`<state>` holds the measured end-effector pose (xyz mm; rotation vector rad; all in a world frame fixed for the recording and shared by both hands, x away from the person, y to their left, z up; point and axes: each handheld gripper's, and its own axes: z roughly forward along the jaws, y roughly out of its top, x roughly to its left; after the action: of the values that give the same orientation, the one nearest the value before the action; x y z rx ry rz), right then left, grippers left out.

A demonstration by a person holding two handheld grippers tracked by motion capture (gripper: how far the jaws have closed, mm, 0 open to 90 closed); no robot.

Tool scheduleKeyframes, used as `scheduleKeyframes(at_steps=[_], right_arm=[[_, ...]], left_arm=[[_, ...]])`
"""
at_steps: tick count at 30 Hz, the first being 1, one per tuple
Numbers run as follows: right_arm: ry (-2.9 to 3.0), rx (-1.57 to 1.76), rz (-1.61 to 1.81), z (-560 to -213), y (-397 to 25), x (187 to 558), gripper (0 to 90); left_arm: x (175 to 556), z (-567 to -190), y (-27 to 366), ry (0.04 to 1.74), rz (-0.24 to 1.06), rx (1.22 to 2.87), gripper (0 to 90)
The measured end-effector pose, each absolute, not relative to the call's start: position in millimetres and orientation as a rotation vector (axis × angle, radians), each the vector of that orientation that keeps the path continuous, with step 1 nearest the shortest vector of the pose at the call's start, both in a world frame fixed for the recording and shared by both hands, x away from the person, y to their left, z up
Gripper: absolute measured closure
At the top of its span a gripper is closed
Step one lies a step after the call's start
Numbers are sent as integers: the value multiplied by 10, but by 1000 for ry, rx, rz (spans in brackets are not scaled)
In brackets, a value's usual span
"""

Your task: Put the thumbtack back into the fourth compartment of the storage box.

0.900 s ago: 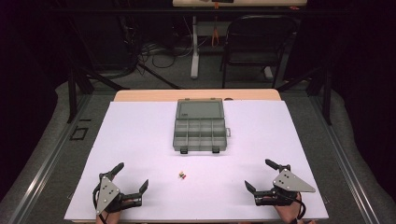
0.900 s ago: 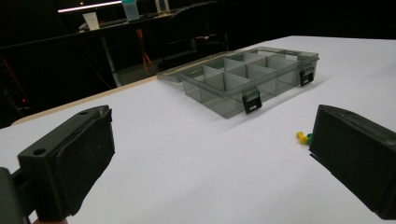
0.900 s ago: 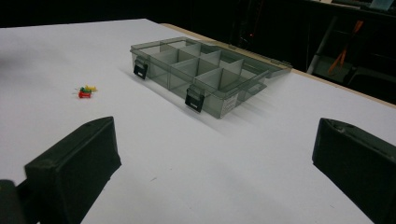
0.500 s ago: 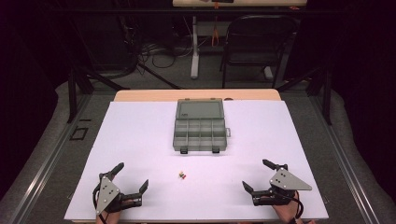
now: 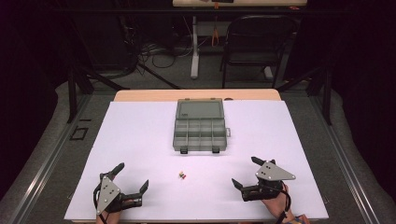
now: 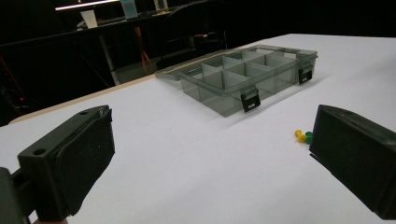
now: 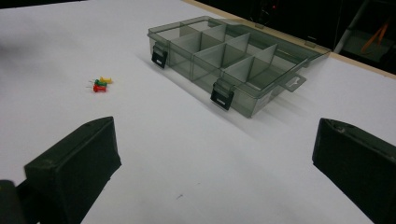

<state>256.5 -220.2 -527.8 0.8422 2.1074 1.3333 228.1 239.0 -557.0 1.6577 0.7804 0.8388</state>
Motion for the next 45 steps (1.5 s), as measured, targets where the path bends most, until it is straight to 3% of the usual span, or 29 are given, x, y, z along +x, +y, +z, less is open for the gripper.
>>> scheduleKeyframes(at_steps=[21, 45], right_arm=[[2315, 815, 1296, -5250, -1648, 2799, 0], [2594, 516, 1240, -5278, -955, 3053, 0]], left_arm=[[2297, -5573, 2383, 781, 839, 1658, 0], [2291, -5572, 2393, 782, 831, 1654, 0]])
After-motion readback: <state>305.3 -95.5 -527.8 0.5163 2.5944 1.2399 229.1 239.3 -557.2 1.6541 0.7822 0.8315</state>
